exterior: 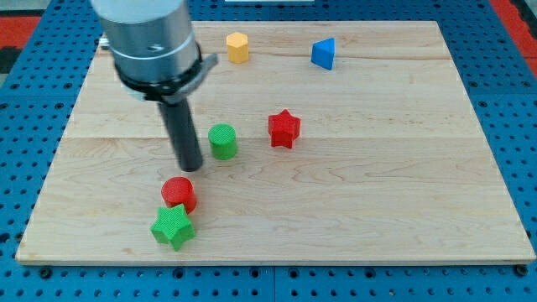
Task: Move the green star to the left of the green circle
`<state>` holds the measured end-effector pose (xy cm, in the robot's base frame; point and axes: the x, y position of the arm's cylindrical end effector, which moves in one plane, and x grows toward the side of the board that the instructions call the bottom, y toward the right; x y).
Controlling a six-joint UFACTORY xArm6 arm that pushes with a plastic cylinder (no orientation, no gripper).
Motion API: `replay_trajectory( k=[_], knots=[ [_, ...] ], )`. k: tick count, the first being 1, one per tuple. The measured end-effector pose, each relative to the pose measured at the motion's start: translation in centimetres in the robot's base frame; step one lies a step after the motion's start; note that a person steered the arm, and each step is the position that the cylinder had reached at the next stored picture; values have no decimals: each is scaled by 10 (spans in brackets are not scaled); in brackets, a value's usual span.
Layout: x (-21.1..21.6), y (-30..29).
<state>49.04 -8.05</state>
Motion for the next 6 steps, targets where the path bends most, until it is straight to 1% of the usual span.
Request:
replay_trajectory(
  k=[1,2,3,5,6],
  knots=[
    [-5,38],
    [-28,6],
    [-29,13],
    [111,88],
    [124,66]
  ],
)
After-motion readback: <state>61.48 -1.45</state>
